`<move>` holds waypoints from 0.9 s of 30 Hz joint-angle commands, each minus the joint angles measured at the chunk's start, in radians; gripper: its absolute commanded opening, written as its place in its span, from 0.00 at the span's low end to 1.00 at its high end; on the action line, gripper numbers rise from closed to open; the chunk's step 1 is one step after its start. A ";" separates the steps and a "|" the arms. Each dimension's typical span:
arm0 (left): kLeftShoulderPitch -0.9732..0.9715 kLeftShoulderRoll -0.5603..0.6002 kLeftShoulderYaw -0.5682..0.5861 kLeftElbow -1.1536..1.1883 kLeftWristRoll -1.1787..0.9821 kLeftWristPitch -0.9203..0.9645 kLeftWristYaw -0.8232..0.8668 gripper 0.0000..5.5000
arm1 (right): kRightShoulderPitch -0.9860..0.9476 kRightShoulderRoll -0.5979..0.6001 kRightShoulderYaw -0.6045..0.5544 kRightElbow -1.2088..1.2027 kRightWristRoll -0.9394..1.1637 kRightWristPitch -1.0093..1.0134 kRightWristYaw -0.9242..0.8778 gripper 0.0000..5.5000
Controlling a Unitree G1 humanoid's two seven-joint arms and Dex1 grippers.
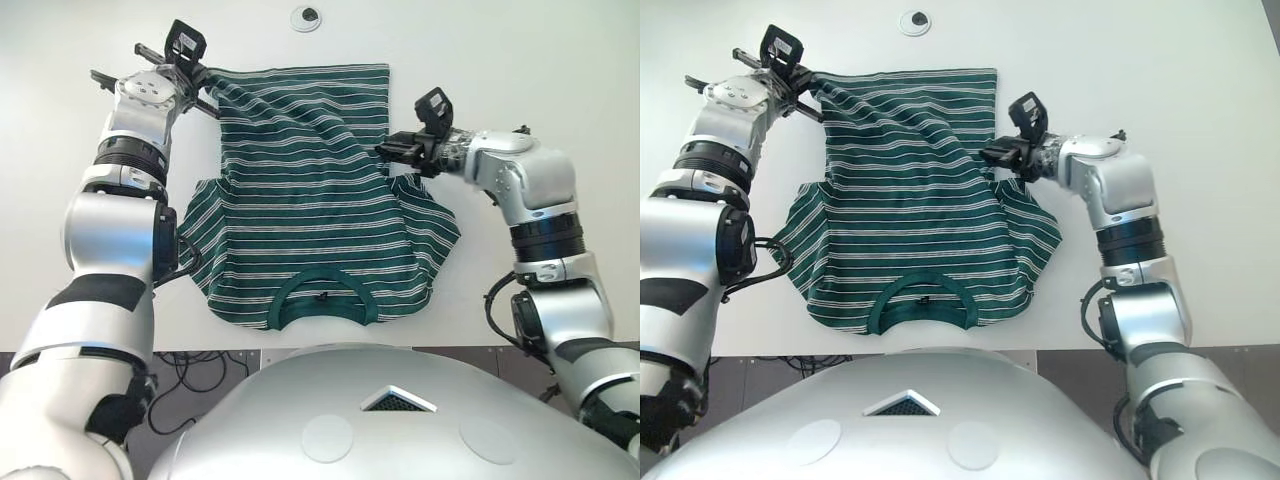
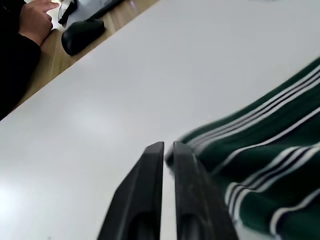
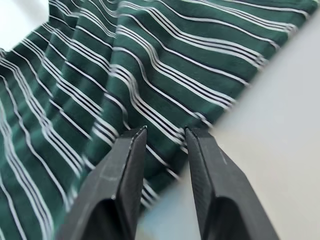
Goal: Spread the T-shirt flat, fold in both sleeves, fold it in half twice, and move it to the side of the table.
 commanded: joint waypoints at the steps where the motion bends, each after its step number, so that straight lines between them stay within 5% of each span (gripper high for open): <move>1: -0.026 0.013 -0.003 0.019 0.043 -0.045 0.067 0.14 | -0.028 0.008 -0.014 0.010 -0.021 -0.023 -0.014 0.25; 6: 0.015 0.036 0.035 -0.015 0.024 -0.136 0.086 0.14 | -0.033 0.021 -0.015 0.033 -0.033 -0.059 -0.021 0.25; 10: 0.164 0.050 0.092 -0.206 -0.078 -0.167 -0.096 0.10 | -0.039 0.048 -0.021 0.085 -0.047 -0.097 -0.057 0.16; 15: 0.521 0.130 0.092 -0.818 -0.177 0.032 -0.310 0.00 | -0.035 0.068 -0.018 0.145 -0.064 -0.159 -0.073 0.00; 19: 0.710 0.196 0.077 -1.181 -0.240 0.181 -0.427 0.00 | -0.053 0.066 0.038 0.262 -0.145 -0.255 -0.109 0.00; 27: 0.794 0.240 0.051 -1.347 -0.206 0.300 -0.445 0.00 | -0.131 0.082 0.050 0.517 -0.289 -0.496 -0.237 0.00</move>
